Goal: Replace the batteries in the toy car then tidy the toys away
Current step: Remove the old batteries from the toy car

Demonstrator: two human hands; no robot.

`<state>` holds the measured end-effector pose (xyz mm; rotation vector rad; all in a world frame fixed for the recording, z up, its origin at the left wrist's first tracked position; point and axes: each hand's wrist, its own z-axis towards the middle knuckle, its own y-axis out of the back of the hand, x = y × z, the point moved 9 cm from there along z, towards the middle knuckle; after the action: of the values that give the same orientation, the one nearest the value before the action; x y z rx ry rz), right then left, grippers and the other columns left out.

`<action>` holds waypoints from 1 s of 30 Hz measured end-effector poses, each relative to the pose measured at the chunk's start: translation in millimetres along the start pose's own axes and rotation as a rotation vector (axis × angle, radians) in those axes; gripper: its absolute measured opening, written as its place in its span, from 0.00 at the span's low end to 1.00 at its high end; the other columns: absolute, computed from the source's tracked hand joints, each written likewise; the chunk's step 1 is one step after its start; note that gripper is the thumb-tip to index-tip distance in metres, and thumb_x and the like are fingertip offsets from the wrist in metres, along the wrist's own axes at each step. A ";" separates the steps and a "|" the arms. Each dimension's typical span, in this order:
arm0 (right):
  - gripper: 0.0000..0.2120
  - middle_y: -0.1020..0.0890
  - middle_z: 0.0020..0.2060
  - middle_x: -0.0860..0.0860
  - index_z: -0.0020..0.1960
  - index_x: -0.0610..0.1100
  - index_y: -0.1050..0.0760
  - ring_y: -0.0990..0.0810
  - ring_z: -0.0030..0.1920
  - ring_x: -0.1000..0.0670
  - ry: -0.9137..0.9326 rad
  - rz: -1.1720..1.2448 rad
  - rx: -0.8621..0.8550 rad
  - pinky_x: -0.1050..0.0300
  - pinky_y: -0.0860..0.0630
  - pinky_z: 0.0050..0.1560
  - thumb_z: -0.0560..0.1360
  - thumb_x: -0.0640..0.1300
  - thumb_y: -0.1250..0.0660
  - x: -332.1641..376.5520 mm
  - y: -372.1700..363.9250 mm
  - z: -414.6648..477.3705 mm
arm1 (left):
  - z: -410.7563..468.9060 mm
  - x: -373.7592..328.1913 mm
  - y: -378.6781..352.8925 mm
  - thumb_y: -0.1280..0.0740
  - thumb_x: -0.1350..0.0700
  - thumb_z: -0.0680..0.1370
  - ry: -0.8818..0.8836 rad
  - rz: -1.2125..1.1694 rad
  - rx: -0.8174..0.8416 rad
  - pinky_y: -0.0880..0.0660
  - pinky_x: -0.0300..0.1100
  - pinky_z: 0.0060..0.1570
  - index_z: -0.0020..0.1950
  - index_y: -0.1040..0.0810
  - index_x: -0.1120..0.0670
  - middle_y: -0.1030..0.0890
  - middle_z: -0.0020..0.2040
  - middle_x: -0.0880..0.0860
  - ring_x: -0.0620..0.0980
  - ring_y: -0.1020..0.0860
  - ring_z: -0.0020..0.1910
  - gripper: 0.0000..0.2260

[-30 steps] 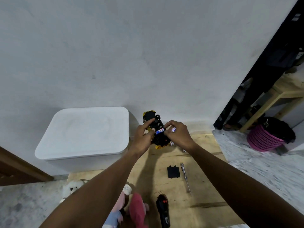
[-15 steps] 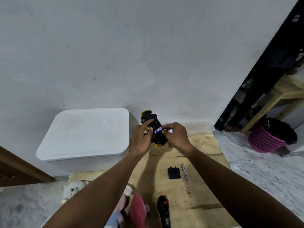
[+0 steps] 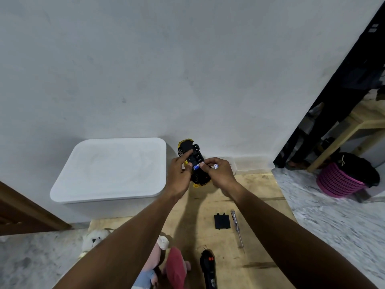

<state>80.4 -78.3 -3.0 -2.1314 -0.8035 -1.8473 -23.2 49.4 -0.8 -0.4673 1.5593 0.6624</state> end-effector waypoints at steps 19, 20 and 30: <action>0.06 0.17 0.42 0.46 0.44 0.43 0.22 0.18 0.40 0.47 0.064 0.111 -0.054 0.64 0.26 0.29 0.72 0.40 0.24 10.0 9.7 -6.8 | -1.7 0.9 -7.3 0.38 0.57 0.80 0.053 -0.023 0.013 0.23 0.53 0.60 0.61 0.23 0.34 0.26 0.62 0.46 0.49 0.24 0.63 0.18; 0.07 0.18 0.41 0.46 0.45 0.43 0.22 0.18 0.39 0.48 0.056 0.139 -0.044 0.63 0.26 0.29 0.72 0.39 0.24 9.7 9.5 -7.1 | -0.3 3.2 -8.1 0.39 0.56 0.79 0.063 -0.041 0.025 0.22 0.55 0.59 0.59 0.23 0.33 0.25 0.63 0.47 0.51 0.23 0.63 0.18; 0.07 0.26 0.37 0.50 0.48 0.42 0.25 0.37 0.25 0.57 -0.274 0.719 0.131 0.66 0.44 0.20 0.77 0.45 0.31 -14.2 32.6 5.1 | -13.8 18.5 -17.1 0.46 0.69 0.80 0.253 -0.182 0.135 0.20 0.49 0.45 0.66 0.29 0.46 0.24 0.56 0.48 0.47 0.22 0.50 0.23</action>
<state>100.9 -106.6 -11.5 -2.2041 -0.1379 -1.1246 -24.3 29.2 -21.2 -0.6003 1.7616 0.3651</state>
